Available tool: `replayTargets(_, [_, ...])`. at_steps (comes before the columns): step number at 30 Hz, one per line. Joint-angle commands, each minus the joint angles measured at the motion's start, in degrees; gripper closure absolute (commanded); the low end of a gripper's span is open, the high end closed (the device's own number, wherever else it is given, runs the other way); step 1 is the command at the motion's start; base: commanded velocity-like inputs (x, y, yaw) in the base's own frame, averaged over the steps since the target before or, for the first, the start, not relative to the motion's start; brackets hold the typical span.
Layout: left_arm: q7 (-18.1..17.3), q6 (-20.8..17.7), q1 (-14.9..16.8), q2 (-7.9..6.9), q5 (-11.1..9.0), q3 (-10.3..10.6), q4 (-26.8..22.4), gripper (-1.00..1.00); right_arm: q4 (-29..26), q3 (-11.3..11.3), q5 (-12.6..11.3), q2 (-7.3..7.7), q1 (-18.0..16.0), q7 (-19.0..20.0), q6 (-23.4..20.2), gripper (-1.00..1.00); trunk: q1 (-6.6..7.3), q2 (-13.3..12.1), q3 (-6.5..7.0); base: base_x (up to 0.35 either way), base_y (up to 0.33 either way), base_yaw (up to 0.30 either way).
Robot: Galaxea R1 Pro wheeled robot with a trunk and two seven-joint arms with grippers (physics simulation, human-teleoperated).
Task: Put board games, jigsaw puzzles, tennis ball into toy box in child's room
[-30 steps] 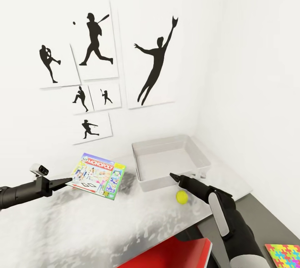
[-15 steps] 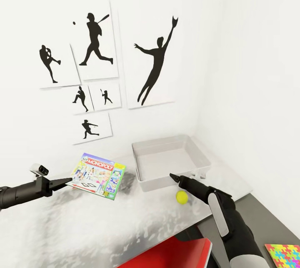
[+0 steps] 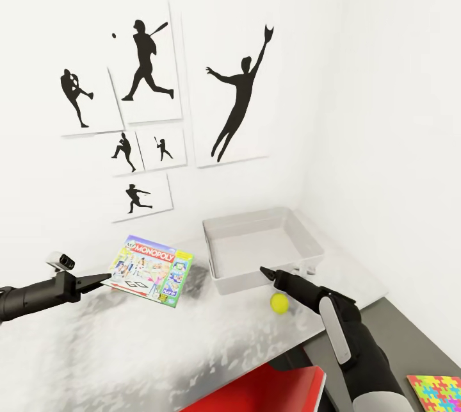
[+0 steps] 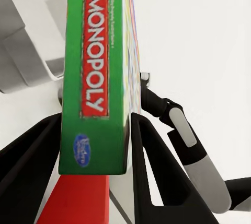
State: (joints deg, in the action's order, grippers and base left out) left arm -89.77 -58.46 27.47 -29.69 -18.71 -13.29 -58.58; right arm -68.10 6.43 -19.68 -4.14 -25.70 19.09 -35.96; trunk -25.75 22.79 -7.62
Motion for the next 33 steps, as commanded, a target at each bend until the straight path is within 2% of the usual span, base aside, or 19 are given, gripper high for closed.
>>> replayTargets(1, [-0.2,-0.6,0.0,-0.02,0.0,0.0,0.0,1.00,-0.1,0.2,-0.1,-0.05,-0.1,0.2,-0.4,-1.00,-0.04,0.1,-0.13,0.000,0.000,0.000])
replayTargets(4, [-0.2,-0.6,0.1,0.80,0.0,0.1,-0.1,1.00,-0.1,0.3,-0.2,-0.01,-0.1,0.2,-0.5,-1.00,-0.04,0.1,-0.13,0.000,0.000,0.000])
replayTargets(7, [-0.2,-0.9,1.0,4.27,0.5,0.2,-0.7,1.00,-0.3,0.4,-0.2,0.00,-0.1,0.2,-0.6,-1.00,-0.04,0.1,-0.13,0.000,0.000,0.000])
replayTargets(8, [-0.2,-0.9,1.6,4.68,0.6,0.2,-0.8,1.00,-0.3,0.4,-0.2,0.00,-0.1,0.2,-0.6,-1.00,-0.04,0.1,-0.13,0.000,0.000,0.000])
replayTargets(10, [-0.2,-1.3,6.3,6.17,1.1,0.2,-1.0,1.00,-0.4,0.4,-0.2,0.00,-0.1,0.2,-0.6,-1.00,-0.04,0.1,-0.13,0.000,0.000,0.000])
replayTargets(15, [-0.2,-1.5,12.9,7.64,1.2,0.3,0.7,1.00,-0.5,0.4,-0.1,0.07,-0.1,0.1,-0.7,-1.00,-0.04,0.1,-0.13,0.000,0.000,0.000])
replayTargets(17, [0.8,-1.5,17.0,8.94,1.4,0.3,4.4,1.00,-0.5,0.4,-0.1,0.13,-0.1,0.1,-0.9,-1.00,-0.04,0.1,-0.13,0.000,0.000,0.000])
replayTargets(18, [1.3,-1.5,17.9,9.32,1.5,0.3,5.3,1.00,-0.6,0.5,-0.1,0.15,-0.1,0.1,-0.9,-1.00,-0.04,0.1,-0.13,0.000,0.000,0.000])
replayTargets(22, [7.4,-1.5,23.7,13.20,2.9,1.8,12.3,1.00,-0.6,0.5,0.0,0.22,-0.1,0.1,-1.0,-1.00,-0.04,0.1,-0.13,0.000,0.000,0.000])
replayTargets(24, [10.0,-1.5,25.2,14.93,3.1,2.3,14.2,1.00,-0.6,0.5,-0.1,0.58,-0.1,0.1,-1.0,-1.00,-0.04,0.1,-0.13,0.000,0.000,0.000])
replayTargets(26, [14.2,-1.5,26.7,17.28,3.2,2.7,15.5,1.00,-0.6,0.5,-0.2,1.49,-0.1,0.1,-1.1,-1.00,-0.04,0.1,-0.13,0.000,0.000,0.000])
replayTargets(27, [15.3,-1.5,27.0,17.84,3.2,2.7,15.7,1.00,-0.6,0.5,-0.2,1.74,-0.1,0.1,-1.1,-1.00,-0.04,0.1,-0.13,0.000,0.000,0.000])
replayTargets(30, [21.7,-1.5,28.3,21.43,3.2,2.8,16.3,1.00,-0.6,0.5,-0.3,3.41,-0.1,0.2,-1.2,-1.00,-0.04,0.1,-0.13,0.000,0.000,0.000])
replayTargets(31, [22.6,-1.5,28.5,22.00,3.2,2.8,16.4,1.00,-0.6,0.6,-0.3,3.77,-0.1,0.2,-1.3,-1.00,-0.04,0.1,-0.13,0.000,0.000,0.000])
replayTargets(33, [26.0,-1.5,28.8,24.02,3.1,2.8,16.6,1.00,-0.6,1.0,-0.4,5.28,-0.1,0.5,-1.4,-1.00,-0.04,0.1,-0.13,0.000,0.000,0.000])
